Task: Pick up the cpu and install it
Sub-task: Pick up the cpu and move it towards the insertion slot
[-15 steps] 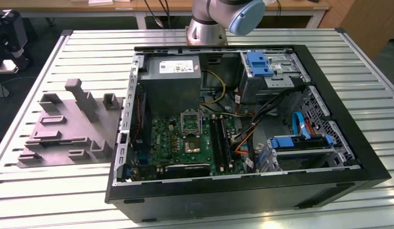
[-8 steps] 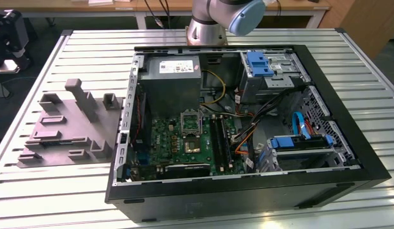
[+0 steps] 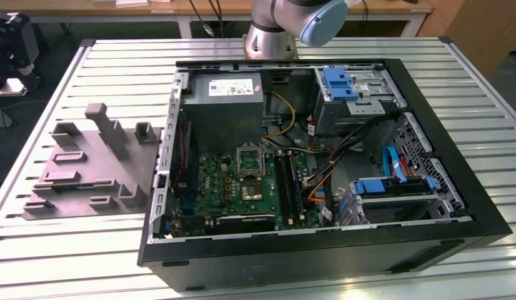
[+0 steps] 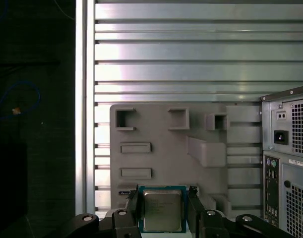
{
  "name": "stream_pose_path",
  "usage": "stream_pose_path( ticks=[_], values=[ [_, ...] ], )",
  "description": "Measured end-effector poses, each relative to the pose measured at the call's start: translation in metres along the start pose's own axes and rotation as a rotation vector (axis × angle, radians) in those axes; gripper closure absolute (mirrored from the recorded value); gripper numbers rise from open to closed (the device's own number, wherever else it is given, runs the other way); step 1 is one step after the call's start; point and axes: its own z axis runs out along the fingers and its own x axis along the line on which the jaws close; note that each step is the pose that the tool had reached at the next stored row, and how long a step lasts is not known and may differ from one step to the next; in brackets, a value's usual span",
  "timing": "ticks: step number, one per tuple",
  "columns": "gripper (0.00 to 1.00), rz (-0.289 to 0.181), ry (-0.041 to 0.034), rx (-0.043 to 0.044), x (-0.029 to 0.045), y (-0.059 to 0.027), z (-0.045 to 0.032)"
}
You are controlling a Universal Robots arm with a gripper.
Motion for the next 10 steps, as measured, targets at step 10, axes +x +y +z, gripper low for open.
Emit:
stream_pose_path(
  ticks=[10],
  values=[
    [0.53,0.000,0.0000,0.0000,-0.0026,0.0001,0.0000]
  ],
)
